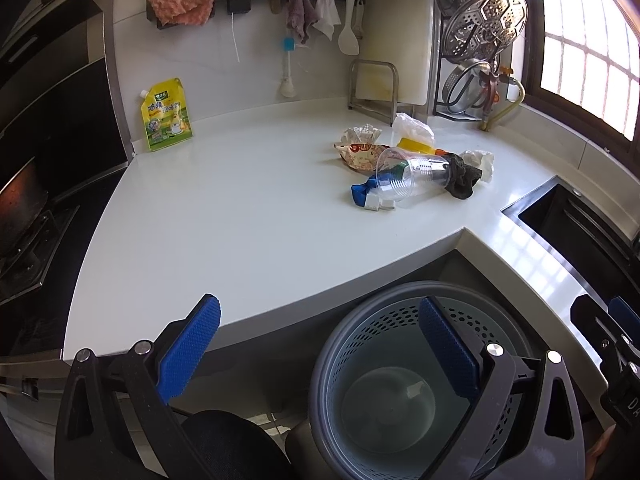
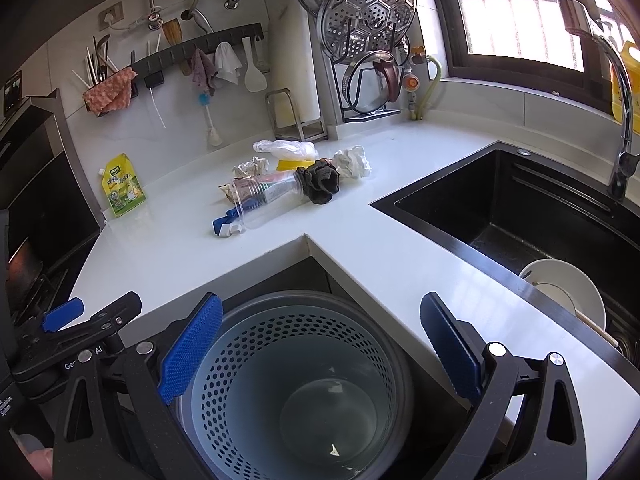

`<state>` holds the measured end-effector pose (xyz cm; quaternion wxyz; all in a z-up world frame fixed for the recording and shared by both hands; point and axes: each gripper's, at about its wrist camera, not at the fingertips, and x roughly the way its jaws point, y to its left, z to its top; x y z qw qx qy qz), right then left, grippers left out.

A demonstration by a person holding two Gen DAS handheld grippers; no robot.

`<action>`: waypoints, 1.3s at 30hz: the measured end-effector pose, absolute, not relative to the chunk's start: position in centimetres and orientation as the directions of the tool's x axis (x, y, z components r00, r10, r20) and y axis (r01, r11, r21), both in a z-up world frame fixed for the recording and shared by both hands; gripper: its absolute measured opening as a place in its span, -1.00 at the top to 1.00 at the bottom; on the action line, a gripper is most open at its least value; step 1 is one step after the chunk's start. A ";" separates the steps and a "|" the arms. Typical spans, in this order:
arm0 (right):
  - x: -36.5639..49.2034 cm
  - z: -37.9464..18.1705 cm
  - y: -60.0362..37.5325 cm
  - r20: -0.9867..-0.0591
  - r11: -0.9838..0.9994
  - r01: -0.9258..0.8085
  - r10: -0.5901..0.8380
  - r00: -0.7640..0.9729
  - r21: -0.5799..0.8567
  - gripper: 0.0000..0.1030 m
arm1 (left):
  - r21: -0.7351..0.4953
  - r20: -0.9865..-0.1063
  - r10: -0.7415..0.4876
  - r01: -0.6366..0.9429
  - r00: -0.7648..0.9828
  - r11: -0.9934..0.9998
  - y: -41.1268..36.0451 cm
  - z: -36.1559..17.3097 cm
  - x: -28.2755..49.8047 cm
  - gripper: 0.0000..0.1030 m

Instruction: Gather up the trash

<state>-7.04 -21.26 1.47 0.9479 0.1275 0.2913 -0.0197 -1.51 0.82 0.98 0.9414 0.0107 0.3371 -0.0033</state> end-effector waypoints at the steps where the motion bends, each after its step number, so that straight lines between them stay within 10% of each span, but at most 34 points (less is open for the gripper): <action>1: -7.1 1.5 -21.3 -0.557 0.967 0.112 0.037 0.830 0.230 -0.84 | 0.018 -0.635 0.001 0.013 0.773 1.000 0.8 1.0 -1.5 -0.88; 39: -7.3 1.6 -20.6 -0.555 0.968 0.108 0.037 0.831 0.226 -0.84 | 0.015 -0.633 0.004 0.007 0.774 1.000 1.2 1.2 -1.8 -0.88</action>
